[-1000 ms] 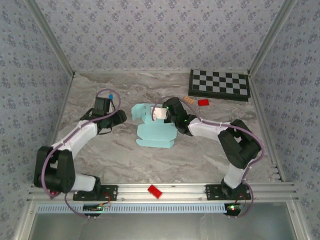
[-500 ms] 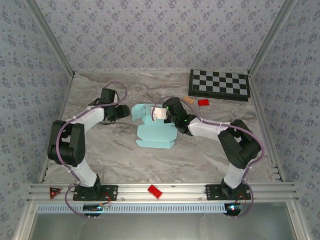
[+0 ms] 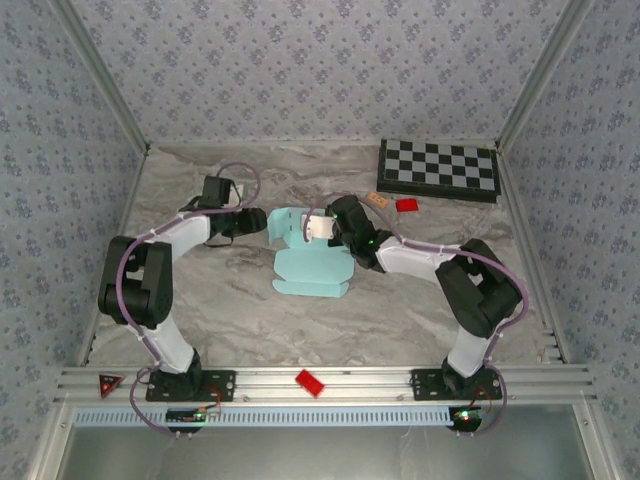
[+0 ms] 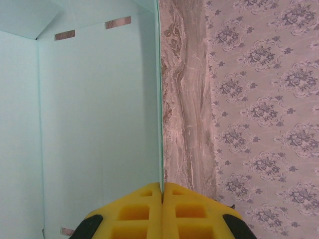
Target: Fold the paper box
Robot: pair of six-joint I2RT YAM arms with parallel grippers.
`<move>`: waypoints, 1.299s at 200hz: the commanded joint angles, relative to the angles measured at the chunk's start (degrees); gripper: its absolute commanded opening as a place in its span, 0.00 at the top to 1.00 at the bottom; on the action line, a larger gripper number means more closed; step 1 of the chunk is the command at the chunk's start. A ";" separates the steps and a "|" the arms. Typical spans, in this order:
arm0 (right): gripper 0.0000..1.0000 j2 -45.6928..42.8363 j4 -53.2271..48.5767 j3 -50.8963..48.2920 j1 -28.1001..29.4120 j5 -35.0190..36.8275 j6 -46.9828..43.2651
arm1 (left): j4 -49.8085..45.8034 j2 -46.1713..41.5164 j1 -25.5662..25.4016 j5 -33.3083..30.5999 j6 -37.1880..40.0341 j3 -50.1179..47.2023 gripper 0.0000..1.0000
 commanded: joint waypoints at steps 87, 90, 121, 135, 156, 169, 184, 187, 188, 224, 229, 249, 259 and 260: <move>1.00 0.36 10.39 -5.26 2.19 5.40 -4.40 | 2.75 -1.31 0.10 8.07 3.77 -2.09 0.46; 1.00 0.38 10.55 -5.37 2.28 5.50 -4.48 | 2.73 -1.40 0.11 8.24 3.90 -2.11 0.46; 1.00 0.77 12.27 -5.83 2.51 6.22 -4.95 | 2.47 -1.75 0.10 10.20 5.07 -2.50 0.45; 1.00 0.92 12.95 -5.92 2.67 6.57 -5.28 | 2.39 -1.78 0.10 11.18 5.48 -2.65 0.45; 1.00 1.11 13.69 -6.10 2.95 6.84 -5.82 | 2.46 -1.69 0.10 12.76 5.99 -2.86 0.45; 1.00 1.23 13.84 -6.14 3.12 7.10 -5.86 | 2.84 -1.60 0.10 13.80 6.09 -3.11 0.45; 1.00 1.44 14.21 -6.36 3.21 7.20 -5.91 | 3.76 -1.64 0.10 14.88 5.86 -3.68 0.45; 1.00 1.45 14.24 -6.36 3.21 7.28 -5.91 | 3.93 -1.73 0.10 15.03 5.86 -3.84 0.45; 1.00 1.47 14.28 -6.36 3.20 7.28 -5.91 | 4.03 -1.75 0.10 15.08 5.86 -3.88 0.46; 1.00 1.93 14.57 -6.50 3.48 7.66 -6.22 | 6.06 -1.95 -0.36 16.71 6.50 -5.09 0.46; 1.00 1.98 14.65 -6.46 3.56 7.64 -6.17 | 6.28 -1.91 -0.50 16.79 6.67 -5.30 0.46; 1.00 2.19 14.65 -6.37 3.68 7.73 -6.19 | 7.46 -2.12 -1.10 17.14 7.27 -5.75 0.46; 1.00 2.28 14.68 -6.35 3.72 7.90 -6.26 | 7.93 -2.04 -1.43 17.41 7.46 -5.76 0.46; 1.00 2.28 14.68 -6.36 3.77 7.95 -6.26 | 7.96 -2.04 -1.45 17.46 7.50 -5.76 0.46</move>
